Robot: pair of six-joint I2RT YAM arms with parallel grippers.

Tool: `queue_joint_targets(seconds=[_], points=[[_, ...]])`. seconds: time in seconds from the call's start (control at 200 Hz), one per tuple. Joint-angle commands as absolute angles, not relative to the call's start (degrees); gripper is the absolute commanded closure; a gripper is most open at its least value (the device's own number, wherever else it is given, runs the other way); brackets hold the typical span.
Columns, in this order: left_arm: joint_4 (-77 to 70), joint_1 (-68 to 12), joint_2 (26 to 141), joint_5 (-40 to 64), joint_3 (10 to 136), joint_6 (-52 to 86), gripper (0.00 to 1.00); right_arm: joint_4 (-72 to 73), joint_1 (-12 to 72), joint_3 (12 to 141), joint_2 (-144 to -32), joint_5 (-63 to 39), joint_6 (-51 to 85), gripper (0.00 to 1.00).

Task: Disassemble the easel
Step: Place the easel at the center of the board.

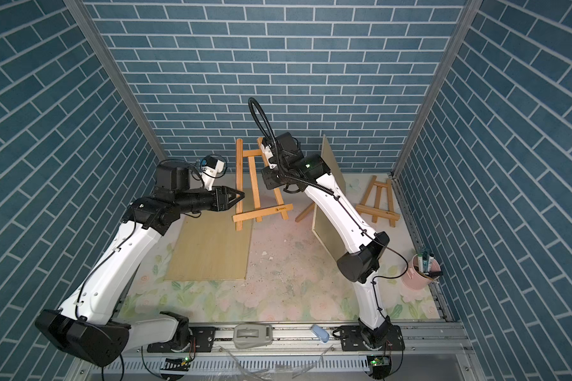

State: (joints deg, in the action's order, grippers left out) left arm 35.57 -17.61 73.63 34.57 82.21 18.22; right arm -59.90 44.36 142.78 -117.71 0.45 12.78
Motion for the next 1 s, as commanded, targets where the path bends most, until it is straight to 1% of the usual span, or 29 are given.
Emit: queue_joint_targets(seconds=[0.0,0.065,0.17,0.2,0.235,0.245,0.27,0.465,0.645,0.745,0.89,0.965,0.995], points=[[37.3,-18.0,74.0,33.5,83.1,16.5,0.64,-58.9,44.5,144.6,-117.3,-0.8,16.2,1.00],[37.4,-18.0,74.0,33.3,83.1,16.1,0.72,-58.8,44.5,144.4,-117.2,-0.6,16.1,1.00],[37.1,-18.0,73.9,33.8,83.2,15.8,0.78,-58.5,44.5,143.9,-117.0,-0.7,16.0,1.00],[37.0,-18.0,74.1,34.1,83.2,15.8,0.81,-58.5,44.5,143.8,-116.9,-0.7,16.0,0.99],[36.8,-18.0,74.3,34.5,83.2,15.8,0.87,-58.4,44.5,143.7,-116.9,-0.8,16.0,1.00],[36.7,-18.0,74.3,34.6,83.3,15.8,0.92,-58.4,44.5,143.7,-116.8,-0.8,16.0,1.00],[36.7,-18.0,74.5,34.6,83.4,15.9,1.00,-58.4,44.5,143.6,-116.9,-0.8,15.9,1.00],[38.4,-16.9,77.3,34.8,87.4,15.6,1.00,-57.9,44.5,141.2,-115.0,0.3,14.8,0.98],[39.7,-14.5,80.8,37.0,91.6,16.1,1.00,-57.4,44.4,139.4,-112.5,2.0,13.3,0.88],[38.8,-12.1,82.3,38.5,93.4,16.6,1.00,-56.9,44.3,138.3,-110.5,2.6,12.5,0.80],[36.9,-9.6,85.7,41.7,95.8,17.9,1.00,-55.4,44.2,135.8,-107.0,3.8,11.5,0.66],[35.4,-9.0,87.9,43.7,97.2,18.9,1.00,-54.7,44.0,134.6,-105.5,4.3,11.1,0.56],[34.9,-8.9,88.9,44.4,97.9,19.3,1.00,-54.7,43.9,134.4,-105.1,4.3,10.9,0.54]])
